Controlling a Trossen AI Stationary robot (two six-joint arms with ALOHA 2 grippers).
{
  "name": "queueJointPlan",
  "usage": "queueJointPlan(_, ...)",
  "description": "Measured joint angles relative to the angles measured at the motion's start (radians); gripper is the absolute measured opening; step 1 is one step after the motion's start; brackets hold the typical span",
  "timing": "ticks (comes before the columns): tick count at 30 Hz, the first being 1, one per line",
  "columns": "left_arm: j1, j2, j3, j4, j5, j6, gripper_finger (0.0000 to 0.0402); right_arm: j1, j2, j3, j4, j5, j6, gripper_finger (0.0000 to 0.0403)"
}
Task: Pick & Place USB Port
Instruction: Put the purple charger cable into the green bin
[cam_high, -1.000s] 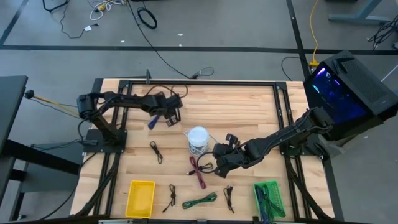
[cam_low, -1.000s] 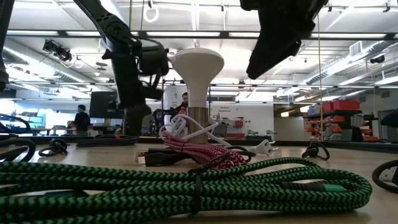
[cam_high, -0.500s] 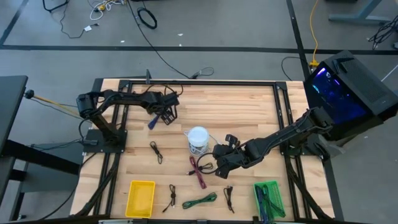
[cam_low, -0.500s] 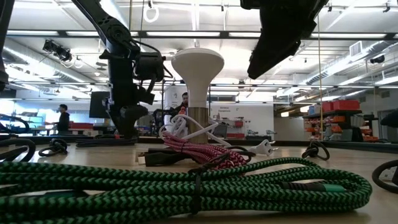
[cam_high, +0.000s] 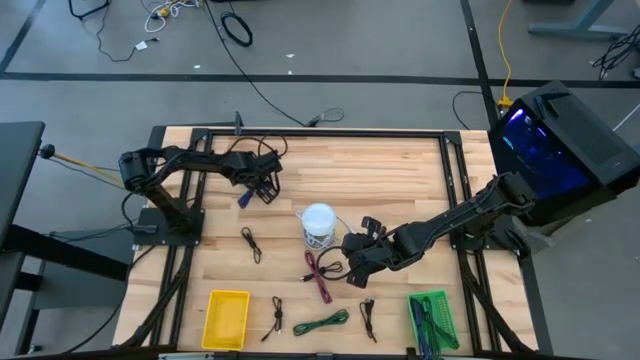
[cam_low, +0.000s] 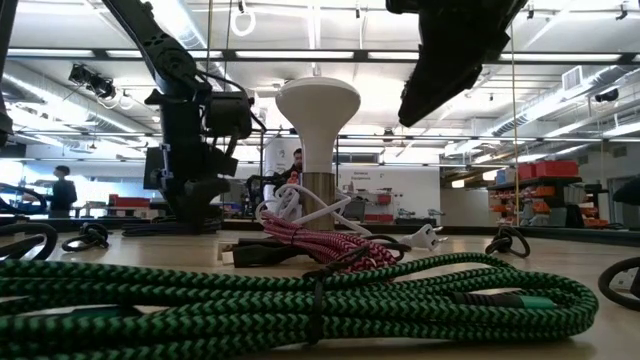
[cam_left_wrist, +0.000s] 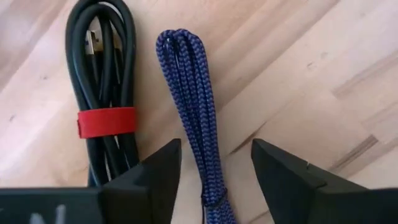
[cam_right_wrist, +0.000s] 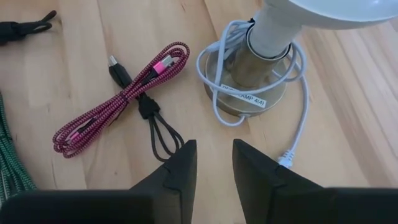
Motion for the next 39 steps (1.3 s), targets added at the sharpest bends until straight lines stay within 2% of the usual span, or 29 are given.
queueJointPlan(3,-0.001,0.003,0.013,0.004,0.033,0.003,0.0132,0.000,0.000,0.000,0.005,0.000,-0.003,0.0103)
queueJointPlan(6,-0.003,0.006,0.039,-0.008,0.049,0.055,0.0035,0.000,0.000,0.000,0.009,0.000,-0.003,0.0103)
queueJointPlan(7,-0.003,0.007,0.046,-0.012,0.050,0.060,0.0023,0.000,0.000,0.000,0.009,0.000,-0.003,0.0103)
queueJointPlan(12,-0.001,0.010,0.090,-0.010,0.030,0.130,0.0019,0.000,0.000,0.000,0.015,0.001,-0.003,0.0103)
queueJointPlan(17,-0.012,-0.030,0.171,-0.021,0.063,0.173,0.0019,-0.004,0.000,0.000,0.015,0.009,-0.006,0.0103)
queueJointPlan(25,-0.031,-0.235,0.333,-0.005,0.109,0.305,0.0019,-0.030,-0.003,0.000,0.045,0.037,-0.027,0.0103)
queueJointPlan(27,-0.030,-0.309,0.346,0.043,0.156,0.319,0.0019,-0.040,-0.007,0.000,0.071,0.054,-0.045,0.0103)
queueJointPlan(32,-0.031,-0.490,0.302,0.236,0.423,0.323,0.0018,-0.076,-0.037,-0.001,0.151,0.141,-0.097,0.0103)
queueJointPlan(35,-0.031,-0.572,0.254,0.320,0.544,0.316,0.0018,-0.106,-0.069,-0.001,0.223,0.163,-0.154,0.0103)
queueJointPlan(39,-0.059,-0.649,0.165,0.449,0.594,0.283,0.0018,-0.145,-0.116,-0.001,0.342,0.171,-0.246,0.0103)
